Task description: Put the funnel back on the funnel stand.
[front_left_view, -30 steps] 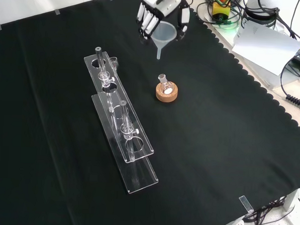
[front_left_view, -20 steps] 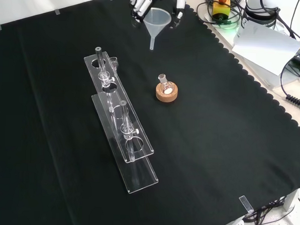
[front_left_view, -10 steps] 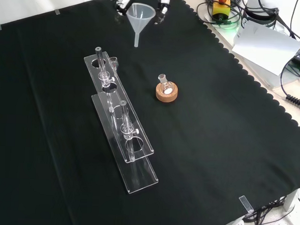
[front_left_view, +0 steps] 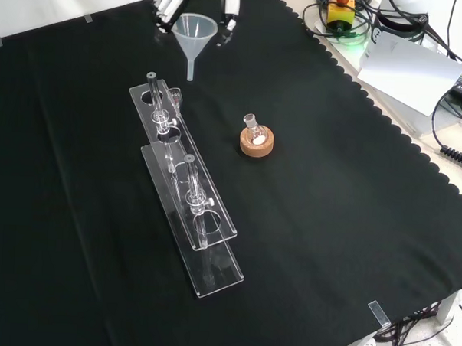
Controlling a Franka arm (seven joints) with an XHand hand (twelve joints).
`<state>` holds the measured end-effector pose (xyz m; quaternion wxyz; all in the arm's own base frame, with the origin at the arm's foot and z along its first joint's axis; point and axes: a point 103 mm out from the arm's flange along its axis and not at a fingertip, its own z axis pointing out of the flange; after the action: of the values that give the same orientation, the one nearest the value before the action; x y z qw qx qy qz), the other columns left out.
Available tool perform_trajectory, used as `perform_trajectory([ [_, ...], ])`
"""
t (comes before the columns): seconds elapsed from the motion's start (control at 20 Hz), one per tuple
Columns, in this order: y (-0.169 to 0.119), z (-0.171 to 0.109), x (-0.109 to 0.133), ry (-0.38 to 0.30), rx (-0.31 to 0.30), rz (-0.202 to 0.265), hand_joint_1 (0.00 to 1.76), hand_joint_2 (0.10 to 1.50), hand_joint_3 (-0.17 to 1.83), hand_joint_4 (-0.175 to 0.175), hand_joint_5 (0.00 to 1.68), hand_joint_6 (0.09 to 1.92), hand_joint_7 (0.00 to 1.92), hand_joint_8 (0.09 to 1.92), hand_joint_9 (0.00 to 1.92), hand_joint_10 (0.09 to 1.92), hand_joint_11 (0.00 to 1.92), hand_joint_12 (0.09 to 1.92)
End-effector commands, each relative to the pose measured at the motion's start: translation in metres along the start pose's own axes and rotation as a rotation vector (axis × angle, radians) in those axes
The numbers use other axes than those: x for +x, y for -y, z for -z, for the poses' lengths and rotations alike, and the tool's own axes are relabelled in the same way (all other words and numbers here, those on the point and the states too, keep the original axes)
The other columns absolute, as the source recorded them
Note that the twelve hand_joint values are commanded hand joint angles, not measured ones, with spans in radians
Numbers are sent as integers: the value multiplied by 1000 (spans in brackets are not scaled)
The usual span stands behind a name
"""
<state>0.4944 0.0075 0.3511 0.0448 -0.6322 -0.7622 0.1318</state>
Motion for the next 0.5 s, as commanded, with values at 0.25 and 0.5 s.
perform_trajectory([
  [0.25, -49, -2, -23, -37, -43, 1, 870, 704, 627, -14, 843, 624, 669, 646, 1123, 350, 862, 1177],
  [0.5, -64, -3, -28, -43, -5, -3, 872, 704, 627, -15, 846, 626, 669, 646, 1122, 349, 861, 1176],
])
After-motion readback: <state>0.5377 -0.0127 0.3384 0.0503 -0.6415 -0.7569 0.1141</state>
